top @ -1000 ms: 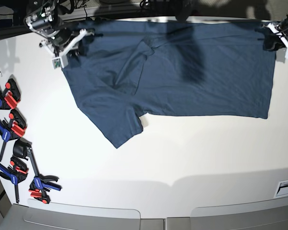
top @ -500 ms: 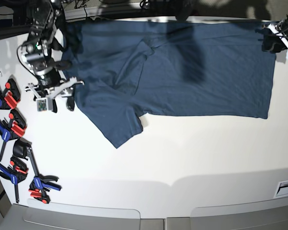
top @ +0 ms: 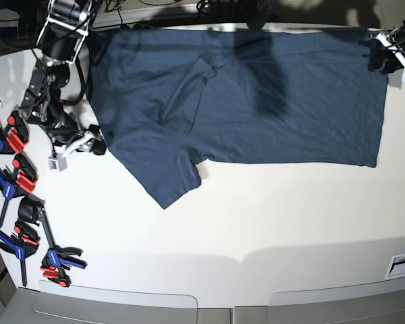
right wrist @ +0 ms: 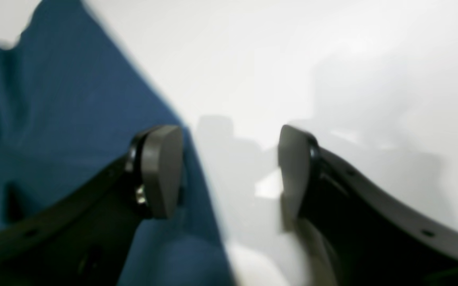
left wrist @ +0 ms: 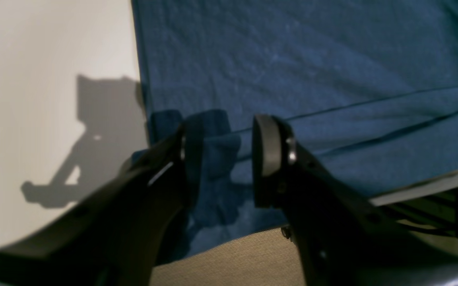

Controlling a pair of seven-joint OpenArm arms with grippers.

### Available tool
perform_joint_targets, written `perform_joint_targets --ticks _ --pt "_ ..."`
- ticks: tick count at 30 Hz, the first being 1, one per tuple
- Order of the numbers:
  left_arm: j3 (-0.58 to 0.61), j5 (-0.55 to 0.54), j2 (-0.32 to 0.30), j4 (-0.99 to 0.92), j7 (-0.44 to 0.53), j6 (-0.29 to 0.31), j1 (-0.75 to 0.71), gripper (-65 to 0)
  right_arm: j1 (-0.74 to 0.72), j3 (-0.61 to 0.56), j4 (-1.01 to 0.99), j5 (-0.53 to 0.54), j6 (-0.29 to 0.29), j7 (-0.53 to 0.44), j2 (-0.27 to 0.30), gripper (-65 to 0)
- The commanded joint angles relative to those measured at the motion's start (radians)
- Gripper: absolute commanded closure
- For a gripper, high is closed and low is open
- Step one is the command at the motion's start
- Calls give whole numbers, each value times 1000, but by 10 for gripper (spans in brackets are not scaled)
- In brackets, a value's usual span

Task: Fold the T-shirt properly
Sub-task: 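Release the shirt and move the right gripper beside the shirt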

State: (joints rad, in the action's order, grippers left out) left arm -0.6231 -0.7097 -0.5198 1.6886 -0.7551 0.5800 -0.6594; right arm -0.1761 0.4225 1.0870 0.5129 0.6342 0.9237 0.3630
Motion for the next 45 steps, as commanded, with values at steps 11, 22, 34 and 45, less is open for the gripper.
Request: perform_joint_targets --ticks 11,22,34,45 --pt "-12 -14 -10 14 23 3 -6 -192 -4 2 -102 229 36 215 -6 -361" --pt "-12 -13 -10 14 56 3 0 -239 -6 3 -102 224 35 187 -5 0" --pt "-12 126 -11 -19 79 -92 314 -263 -7 2 -102 224 36 160 -6 0" --pt "-8 -1 -115 -732 78 -64 724 -263 -6 2 -102 224 36 157 -6 0"
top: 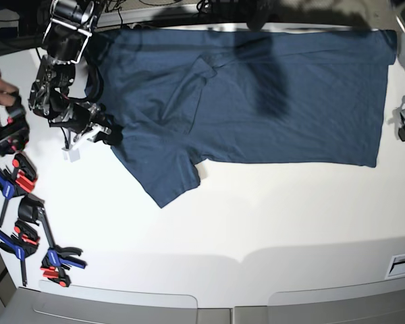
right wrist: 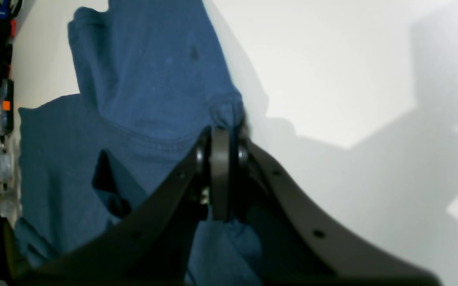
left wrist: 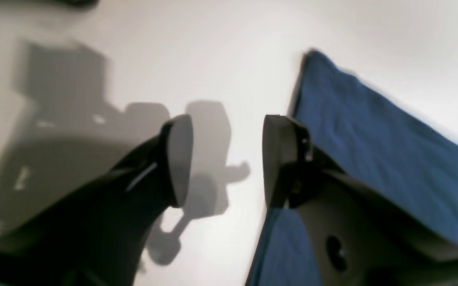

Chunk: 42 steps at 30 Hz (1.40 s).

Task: Fold the T-shirt properly
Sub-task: 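Release the shirt and move the right gripper beside the shirt, then grasp the shirt side edges with both grippers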

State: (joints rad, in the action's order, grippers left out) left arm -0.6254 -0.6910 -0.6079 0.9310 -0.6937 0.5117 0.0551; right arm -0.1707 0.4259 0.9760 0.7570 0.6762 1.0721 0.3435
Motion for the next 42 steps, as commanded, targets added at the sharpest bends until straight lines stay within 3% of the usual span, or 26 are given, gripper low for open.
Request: perform_joint_targets --ticks 1,7,12,22,32,37,42 --pt "-6 -43 -39 -49 17 27 40 -263 -12 -1 9 -20 -6 9 14 0" --pt "-6 -146 -51 -309 14 137 166 -285 -12 -1 9 -20 -6 9 14 0" --pt "21 -148 -24 -325 14 137 198 -297 -12 -1 9 -20 -6 9 14 0" --pt "256 -144 15 -325 67 137 209 -297 -12 -1 9 -20 -6 9 14 0" --pt "268 -88 61 -324 79 137 248 -290 -12 -1 9 -20 -6 10 14 0" --pt "267 -89 55 -323 93 137 247 -197 -12 -1 9 -20 -6 10 14 0" --pt "267 -88 56 -323 97 137 247 0 -12 -1 9 -20 -6 10 14 0"
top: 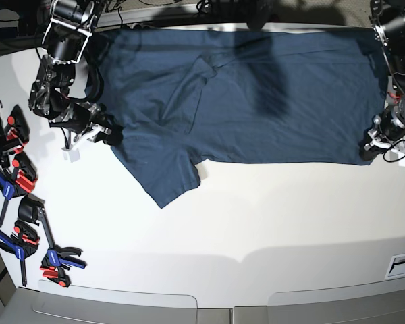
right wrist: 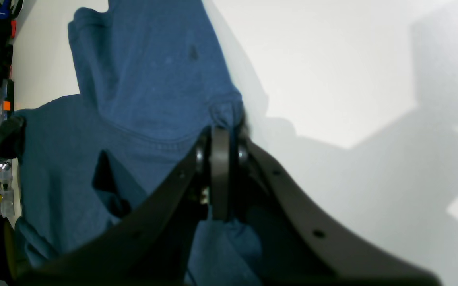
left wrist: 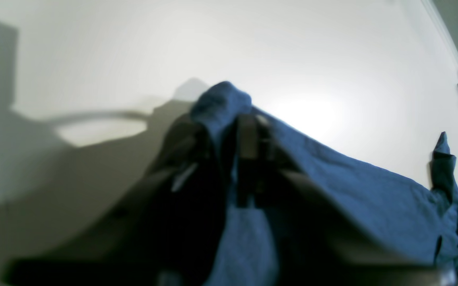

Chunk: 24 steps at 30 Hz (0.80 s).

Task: Fold the T-shirt properly
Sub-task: 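Grasp the shirt side edges with both grippers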

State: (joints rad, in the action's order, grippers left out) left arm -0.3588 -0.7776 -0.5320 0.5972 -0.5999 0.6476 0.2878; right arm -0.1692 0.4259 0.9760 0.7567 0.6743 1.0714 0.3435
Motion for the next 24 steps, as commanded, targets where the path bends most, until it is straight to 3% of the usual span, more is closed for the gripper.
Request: perform_joint_targets --ticks 1,8,10,13,24 --pt "0 -2 -20 11 3 1 14 0 -13 -1 9 -19 -4 13 14 0" --pt "0 -2 -23 11 11 2 14 0 -13 -1 12 -16 -3 23 14 0" --pt "0 -2 -32 17 18 42 14 0 -13 -1 19 -3 6 39 14 0" --pt "0 -3 -40 44 15 51 13 0 -13 -1 32 38 24 77 17 0" --pt "0 -20 -51 324 -37 51 -93 0 -10 -1 135 97 24 167 16 0"
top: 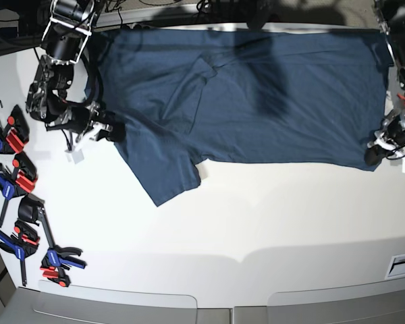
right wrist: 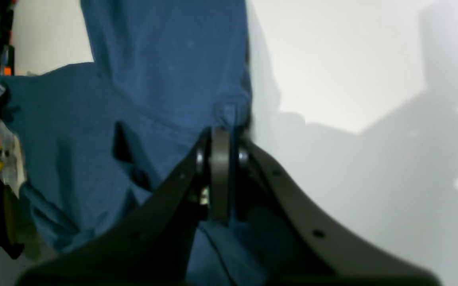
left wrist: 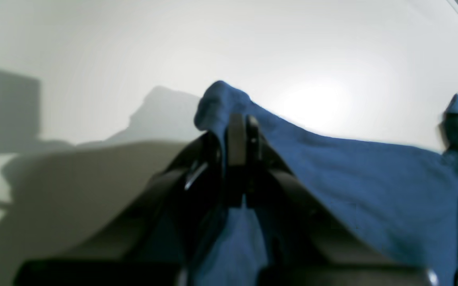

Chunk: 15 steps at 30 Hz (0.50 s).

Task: Fold the T-shirt properly
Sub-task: 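Grasp the shirt side edges with both grippers, then pull both grippers back, folding the shirt body toward the robot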

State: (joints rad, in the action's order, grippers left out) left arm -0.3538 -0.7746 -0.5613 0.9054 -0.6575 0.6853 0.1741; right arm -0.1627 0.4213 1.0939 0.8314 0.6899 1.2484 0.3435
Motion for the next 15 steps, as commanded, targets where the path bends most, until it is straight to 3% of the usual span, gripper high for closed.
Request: perform_joint_targets --ticks 1,8,11,15 --pt "-5 -23 -21 51 15 13 -1 0 -17 4 30 23 8 -2 16 0" --pt "-8 -23 -21 275 14 13 -163 0 -16 4 117 206 8 148 16 0" --pt "-33 -23 -21 355 14 13 -218 0 8 4 179 270 8 148 16 0" --pt "-96 -24 -21 441 10 13 -280 0 78 4 285 272 8 148 16 0"
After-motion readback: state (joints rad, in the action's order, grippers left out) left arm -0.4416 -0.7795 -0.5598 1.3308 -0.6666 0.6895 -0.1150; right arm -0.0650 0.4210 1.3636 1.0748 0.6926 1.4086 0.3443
